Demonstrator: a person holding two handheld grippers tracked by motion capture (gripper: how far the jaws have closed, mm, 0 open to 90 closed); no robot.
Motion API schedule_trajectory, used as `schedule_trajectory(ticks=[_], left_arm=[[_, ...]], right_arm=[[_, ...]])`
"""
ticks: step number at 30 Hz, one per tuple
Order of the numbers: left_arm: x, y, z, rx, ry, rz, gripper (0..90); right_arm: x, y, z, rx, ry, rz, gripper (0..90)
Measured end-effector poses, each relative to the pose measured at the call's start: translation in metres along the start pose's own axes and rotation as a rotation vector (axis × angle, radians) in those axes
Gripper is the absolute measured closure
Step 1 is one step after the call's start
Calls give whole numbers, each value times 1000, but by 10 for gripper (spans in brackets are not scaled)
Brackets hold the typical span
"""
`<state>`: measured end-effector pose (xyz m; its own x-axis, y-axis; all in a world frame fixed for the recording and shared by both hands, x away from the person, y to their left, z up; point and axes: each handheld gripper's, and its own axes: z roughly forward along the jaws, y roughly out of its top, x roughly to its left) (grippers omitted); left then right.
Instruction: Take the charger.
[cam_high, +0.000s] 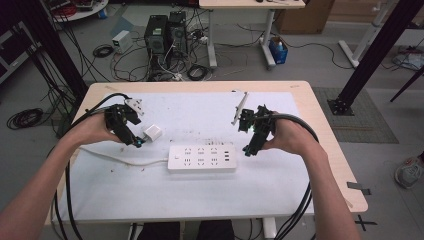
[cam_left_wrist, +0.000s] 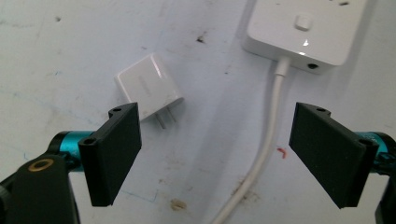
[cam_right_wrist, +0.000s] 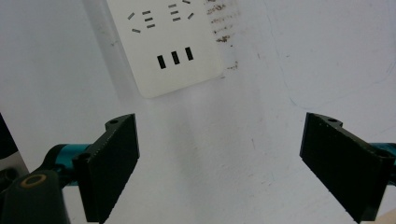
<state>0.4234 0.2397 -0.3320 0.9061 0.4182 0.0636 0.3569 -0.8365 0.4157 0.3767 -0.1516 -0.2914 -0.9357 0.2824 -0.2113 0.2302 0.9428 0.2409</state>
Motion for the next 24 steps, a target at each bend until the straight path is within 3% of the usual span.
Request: schedule_trajectory(ticks=[5, 8, 9, 10, 15, 24], left_arm=[[12, -8, 14, -41, 60, -133, 170], [14, -10, 19, -55, 76, -168, 170], [16, -13, 30, -76, 100, -222, 170], [16, -14, 34, -88, 120, -245, 170], [19, -17, 49, -127, 163, -328, 170], [19, -15, 70, -132, 194, -396, 170]], right_arm=[[0, 0, 1, -14, -7, 12, 112], [0, 0, 2, -16, -13, 13, 112], [0, 0, 2, -19, -20, 21, 113], [0, -1, 3, -25, -23, 39, 112], [0, -2, 4, -26, -29, 42, 113], [1, -2, 3, -21, -34, 45, 112]])
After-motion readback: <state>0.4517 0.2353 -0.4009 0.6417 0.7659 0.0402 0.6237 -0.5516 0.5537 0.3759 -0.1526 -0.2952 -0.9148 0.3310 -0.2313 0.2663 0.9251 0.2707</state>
